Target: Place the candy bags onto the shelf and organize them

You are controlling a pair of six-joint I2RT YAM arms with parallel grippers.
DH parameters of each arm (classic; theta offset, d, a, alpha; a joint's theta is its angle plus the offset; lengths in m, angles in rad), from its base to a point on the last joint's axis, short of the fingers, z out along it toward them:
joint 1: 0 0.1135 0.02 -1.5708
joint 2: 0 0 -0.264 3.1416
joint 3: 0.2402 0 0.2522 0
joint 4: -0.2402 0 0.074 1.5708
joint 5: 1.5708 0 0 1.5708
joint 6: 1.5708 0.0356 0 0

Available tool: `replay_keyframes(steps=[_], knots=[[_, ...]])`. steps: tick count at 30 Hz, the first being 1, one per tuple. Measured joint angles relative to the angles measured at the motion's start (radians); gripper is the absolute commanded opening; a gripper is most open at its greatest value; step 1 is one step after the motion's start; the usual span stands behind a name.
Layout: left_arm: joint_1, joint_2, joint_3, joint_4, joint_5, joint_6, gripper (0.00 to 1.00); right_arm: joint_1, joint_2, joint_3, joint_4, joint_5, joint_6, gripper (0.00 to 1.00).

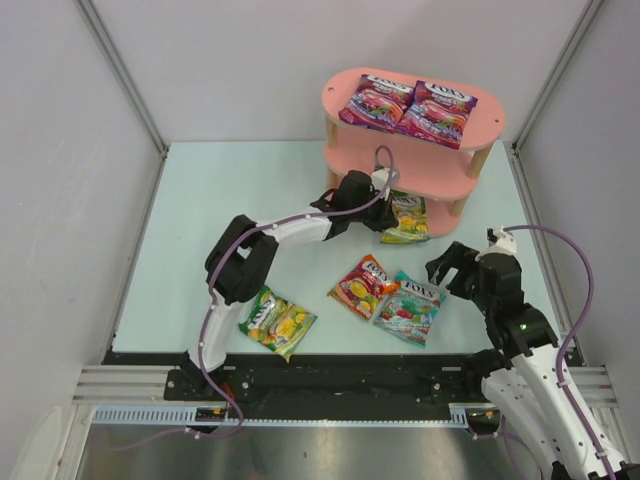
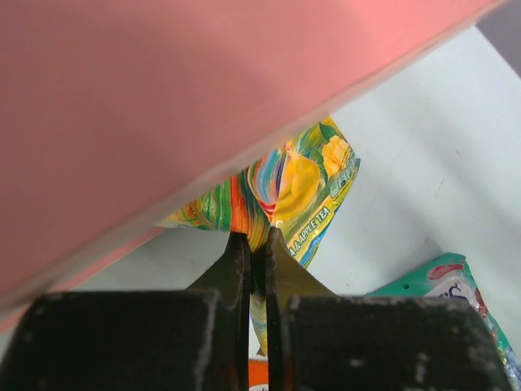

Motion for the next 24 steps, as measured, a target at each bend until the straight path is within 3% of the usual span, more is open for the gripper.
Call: replay_keyframes(steps=[1, 5, 8, 15, 24], knots=[[-0.004, 0.006, 0.013, -0.012, 0.000, 0.002, 0.00, -0.001, 0.001, 0.000, -0.001, -0.002, -0.002, 0.94], [-0.026, 0.034, 0.071, -0.056, -0.001, 0.007, 0.56, -0.005, 0.002, 0.000, -0.001, -0.008, -0.003, 0.94], [-0.042, 0.038, 0.077, -0.061, -0.008, 0.004, 0.69, -0.005, 0.002, 0.000, -0.002, -0.013, -0.003, 0.94], [-0.030, -0.047, -0.084, 0.026, -0.068, -0.001, 0.85, -0.006, 0.002, 0.000, -0.002, -0.018, -0.006, 0.94], [-0.021, -0.353, -0.398, 0.099, -0.173, -0.017, 0.91, -0.009, 0.013, 0.000, 0.001, -0.032, -0.014, 0.94]])
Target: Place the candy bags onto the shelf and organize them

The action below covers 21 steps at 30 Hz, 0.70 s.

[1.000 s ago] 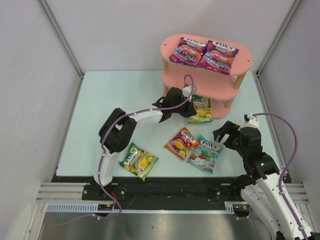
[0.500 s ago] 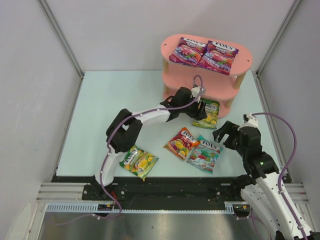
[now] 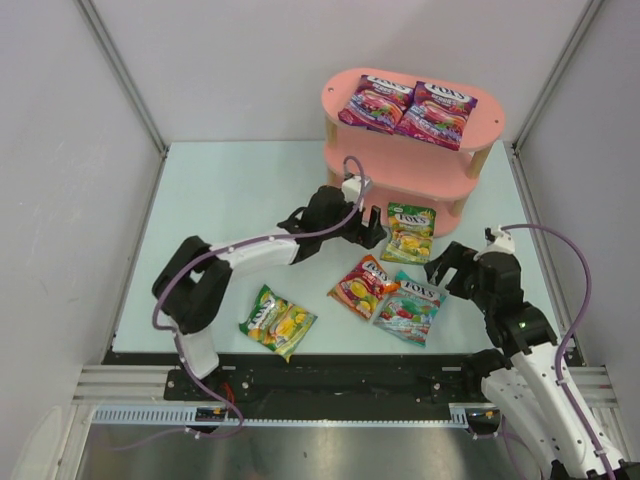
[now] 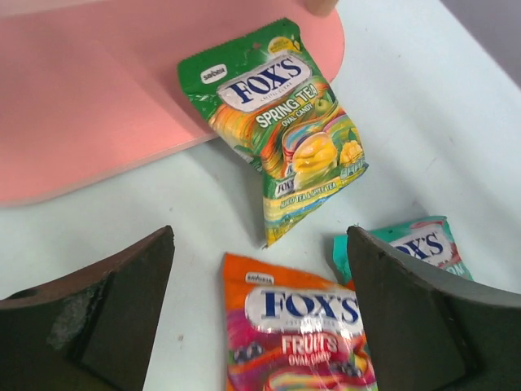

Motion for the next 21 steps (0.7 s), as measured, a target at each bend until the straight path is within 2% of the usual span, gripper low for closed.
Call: replay_keyframes(steps=[5, 9, 16, 21], knots=[[0.000, -0.175, -0.132, 0.009, -0.079, -0.040, 0.93, -0.001, 0.016, 0.000, 0.017, -0.031, -0.021, 0.93], [0.000, -0.363, -0.306, -0.002, -0.173, -0.101, 0.94, 0.026, 0.058, 0.002, 0.039, -0.050, -0.047, 0.94], [0.000, -0.600, -0.541, -0.056, -0.267, -0.190, 0.94, 0.069, 0.167, 0.002, 0.075, 0.050, 0.010, 0.96], [0.000, -0.703, -0.632, -0.097, -0.291, -0.227, 0.94, 0.037, 0.253, -0.068, 0.261, 0.091, 0.031, 0.97]])
